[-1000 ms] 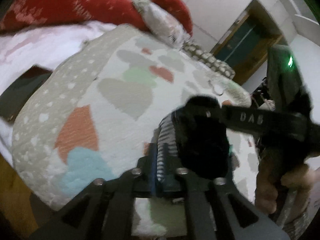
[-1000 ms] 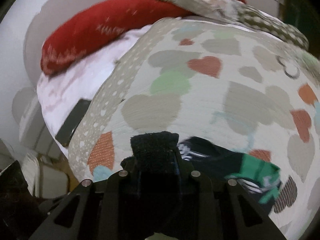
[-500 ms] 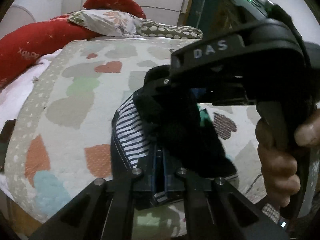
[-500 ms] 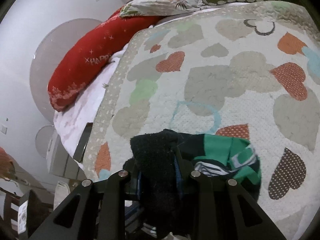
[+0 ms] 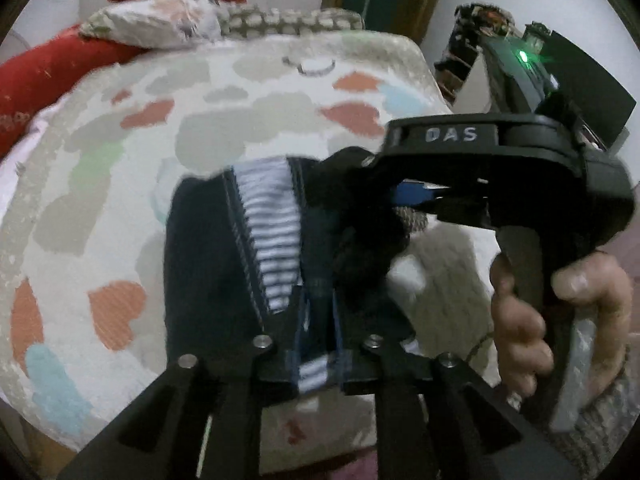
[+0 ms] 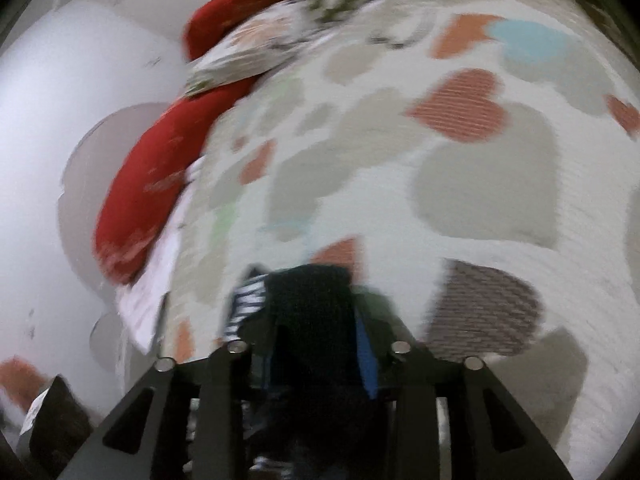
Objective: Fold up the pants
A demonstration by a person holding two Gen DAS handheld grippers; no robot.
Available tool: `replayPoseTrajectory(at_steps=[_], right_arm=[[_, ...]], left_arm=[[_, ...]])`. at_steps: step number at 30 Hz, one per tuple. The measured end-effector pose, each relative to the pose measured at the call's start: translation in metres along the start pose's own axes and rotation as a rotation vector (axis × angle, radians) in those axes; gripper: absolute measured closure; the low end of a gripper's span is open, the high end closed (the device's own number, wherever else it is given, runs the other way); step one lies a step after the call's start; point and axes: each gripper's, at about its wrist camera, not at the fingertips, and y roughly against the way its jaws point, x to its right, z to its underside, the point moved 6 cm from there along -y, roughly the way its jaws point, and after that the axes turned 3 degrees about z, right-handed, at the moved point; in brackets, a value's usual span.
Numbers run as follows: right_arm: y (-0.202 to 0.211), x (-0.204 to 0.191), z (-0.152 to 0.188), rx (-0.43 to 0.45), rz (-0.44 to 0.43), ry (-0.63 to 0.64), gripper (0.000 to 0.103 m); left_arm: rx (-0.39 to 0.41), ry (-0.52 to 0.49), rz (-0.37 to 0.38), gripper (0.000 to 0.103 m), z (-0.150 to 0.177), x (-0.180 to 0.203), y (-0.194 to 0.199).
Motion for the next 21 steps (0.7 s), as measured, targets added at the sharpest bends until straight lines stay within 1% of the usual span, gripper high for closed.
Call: replayPoseTrajectory(at_steps=[1, 2, 3, 4, 5, 6, 7, 8, 9, 11, 12, 13, 15, 16, 18, 20, 21], right_arm=[[0.003, 0.014, -0.001, 0.023, 0.014, -0.038, 0.047], [0.007, 0.022, -0.002, 0.036, 0.009, -0.063, 0.043], [0.017, 0.032, -0.003, 0.064, -0.006, -0.1, 0.043], [0.024, 0.036, -0.005, 0.087, -0.009, -0.11, 0.043], [0.035, 0.038, -0.008, 0.125, -0.006, -0.113, 0.043], [0.049, 0.037, -0.01, 0.17, -0.009, -0.103, 0.046], [0.059, 0.033, -0.012, 0.202, -0.03, -0.091, 0.048], [0.069, 0.026, -0.012, 0.229, -0.074, -0.081, 0.053], [0.078, 0.014, -0.011, 0.244, -0.147, -0.066, 0.056], [0.081, -0.005, -0.006, 0.23, -0.23, -0.032, 0.057], [0.077, -0.016, -0.001, 0.206, -0.268, -0.007, 0.057], [0.07, -0.025, 0.004, 0.179, -0.285, 0.009, 0.057], [0.048, -0.029, 0.016, 0.123, -0.281, 0.021, 0.057], [0.04, -0.027, 0.02, 0.106, -0.271, 0.012, 0.057], [0.018, -0.014, 0.03, 0.067, -0.249, -0.037, 0.057], [0.009, 0.001, 0.038, 0.075, -0.242, -0.084, 0.057], [0.01, 0.008, 0.039, 0.082, -0.252, -0.098, 0.056]], left_arm=[[0.0, 0.007, 0.024, 0.084, 0.0, -0.001, 0.004], [0.006, 0.012, 0.044, 0.077, 0.001, -0.001, 0.01], [0.022, 0.025, 0.073, 0.069, -0.001, -0.005, 0.02], [0.036, 0.035, 0.08, 0.065, -0.002, -0.008, 0.024], [0.066, 0.06, 0.076, 0.062, -0.006, -0.014, 0.033], [0.086, 0.08, 0.062, 0.062, -0.008, -0.021, 0.038], [0.098, 0.098, 0.048, 0.062, -0.01, -0.027, 0.04], [0.101, 0.112, 0.036, 0.062, -0.011, -0.031, 0.04], [0.09, 0.135, 0.01, 0.062, -0.011, -0.038, 0.035], [0.06, 0.159, -0.021, 0.062, -0.008, -0.045, 0.024], [0.037, 0.169, -0.055, 0.062, -0.003, -0.049, 0.015], [0.022, 0.172, -0.088, 0.062, 0.0, -0.053, 0.008], [-0.009, 0.189, -0.129, 0.061, 0.006, -0.062, -0.004], [-0.018, 0.201, -0.142, 0.059, 0.009, -0.066, -0.007], [-0.013, 0.21, -0.148, 0.048, 0.012, -0.072, -0.008], [-0.007, 0.21, -0.141, 0.044, 0.013, -0.074, -0.004], [-0.003, 0.209, -0.131, 0.044, 0.013, -0.073, -0.002]])
